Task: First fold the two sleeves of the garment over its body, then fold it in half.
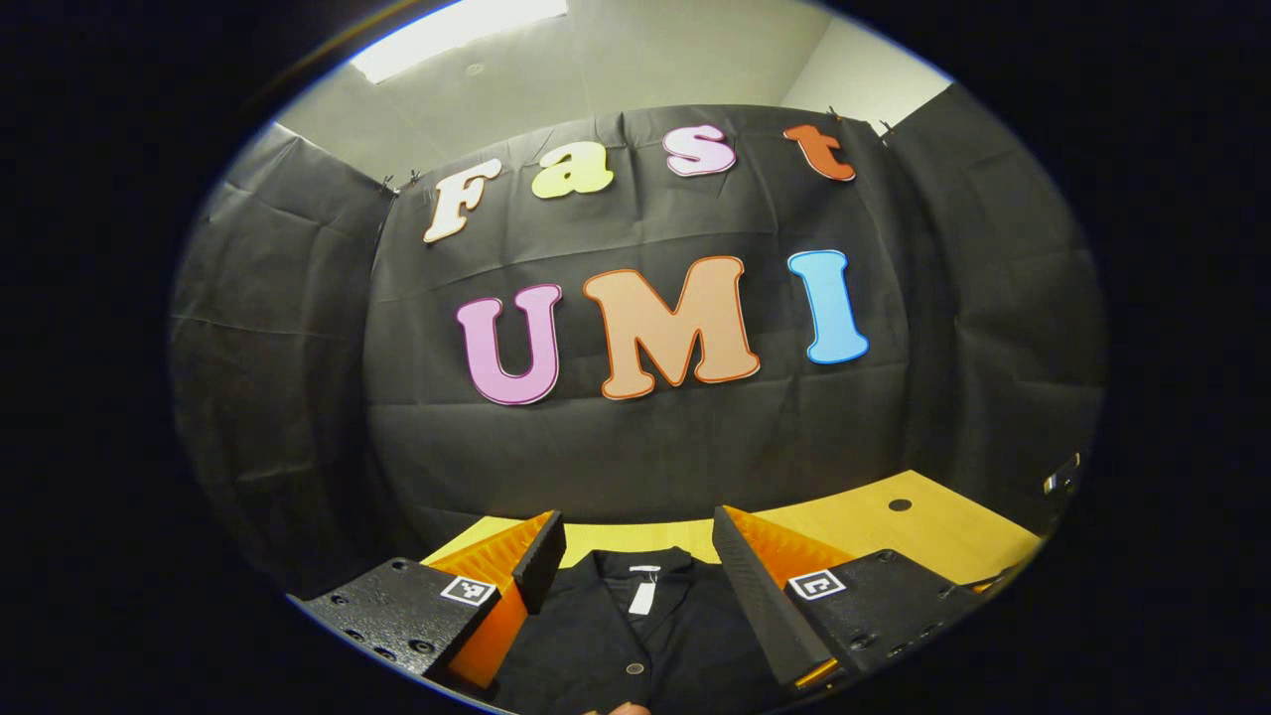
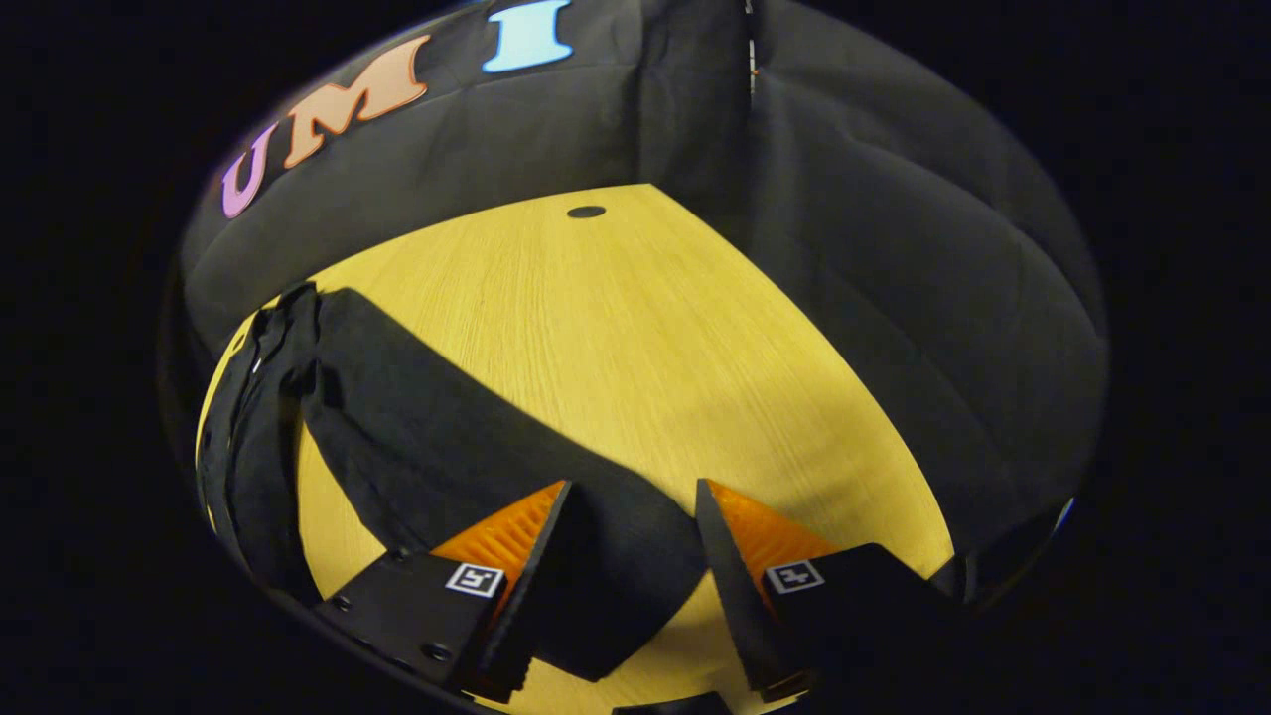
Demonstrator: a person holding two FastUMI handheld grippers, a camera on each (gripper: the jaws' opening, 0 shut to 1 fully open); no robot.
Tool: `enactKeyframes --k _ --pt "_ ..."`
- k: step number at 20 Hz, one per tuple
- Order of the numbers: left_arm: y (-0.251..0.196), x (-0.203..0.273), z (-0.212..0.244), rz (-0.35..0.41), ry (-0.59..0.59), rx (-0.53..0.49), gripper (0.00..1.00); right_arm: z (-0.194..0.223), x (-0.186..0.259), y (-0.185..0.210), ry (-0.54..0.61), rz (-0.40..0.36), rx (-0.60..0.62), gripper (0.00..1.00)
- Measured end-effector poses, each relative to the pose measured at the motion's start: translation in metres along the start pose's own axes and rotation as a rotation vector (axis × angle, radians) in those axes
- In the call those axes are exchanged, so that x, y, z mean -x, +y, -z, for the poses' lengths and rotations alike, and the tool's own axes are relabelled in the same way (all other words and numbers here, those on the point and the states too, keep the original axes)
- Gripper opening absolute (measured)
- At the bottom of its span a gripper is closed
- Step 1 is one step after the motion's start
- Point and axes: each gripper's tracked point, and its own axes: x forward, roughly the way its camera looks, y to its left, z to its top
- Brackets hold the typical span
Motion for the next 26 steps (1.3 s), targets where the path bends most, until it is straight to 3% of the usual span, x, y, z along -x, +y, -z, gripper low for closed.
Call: enactKeyframes --k 1,3,4,5,6,9,10,14,16,18,19,20,23,26 --pt "0.001 0.002 -0.001 -0.001 -0.003 0.002 0.9 0.002 0.0 0.007 0.006 -0.02 0.008 0.77" --pt "0.007 0.006 0.002 -0.01 0.003 0.004 0.91 0.005 -0.002 0.019 -0.001 -0.045 0.014 0.41" --pt "0.013 0.007 0.004 -0.017 0.006 0.004 0.91 0.007 -0.004 0.021 -0.001 -0.041 0.019 0.19" --pt "0.02 0.008 0.005 -0.027 0.009 0.003 0.96 0.006 -0.003 0.021 0.0 -0.043 0.024 0.1" --pt "0.029 0.01 0.007 -0.04 0.008 0.005 0.91 0.008 0.001 0.03 0.011 -0.074 -0.001 0.04" --pt "0.061 0.016 0.015 -0.071 0.008 0.014 0.91 -0.014 0.015 0.057 -0.051 -0.115 -0.049 0.03" --pt "0.071 0.018 0.018 -0.077 0.011 0.019 0.95 -0.023 0.025 0.066 -0.079 -0.129 -0.051 0.03" --pt "0.112 0.021 0.025 -0.075 0.007 0.031 0.91 -0.059 0.067 0.131 -0.195 -0.193 -0.047 0.03" --pt "0.133 0.02 0.028 -0.085 0.004 0.032 0.95 -0.066 0.089 0.162 -0.229 -0.222 -0.02 0.03" --pt "0.15 0.022 0.03 -0.093 -0.001 0.038 0.91 -0.074 0.101 0.195 -0.252 -0.257 0.0 0.03" --pt "0.159 0.023 0.031 -0.098 -0.002 0.04 0.95 -0.077 0.106 0.211 -0.262 -0.273 0.008 0.03" --pt "0.169 0.023 0.035 -0.105 0.0 0.042 0.9 -0.078 0.115 0.224 -0.274 -0.29 0.015 0.03" --pt "0.193 0.027 0.039 -0.125 0.0 0.051 0.95 -0.09 0.126 0.269 -0.298 -0.335 0.039 0.03" --pt "0.219 0.029 0.047 -0.149 0.007 0.056 0.91 -0.101 0.142 0.311 -0.354 -0.355 0.124 0.03"
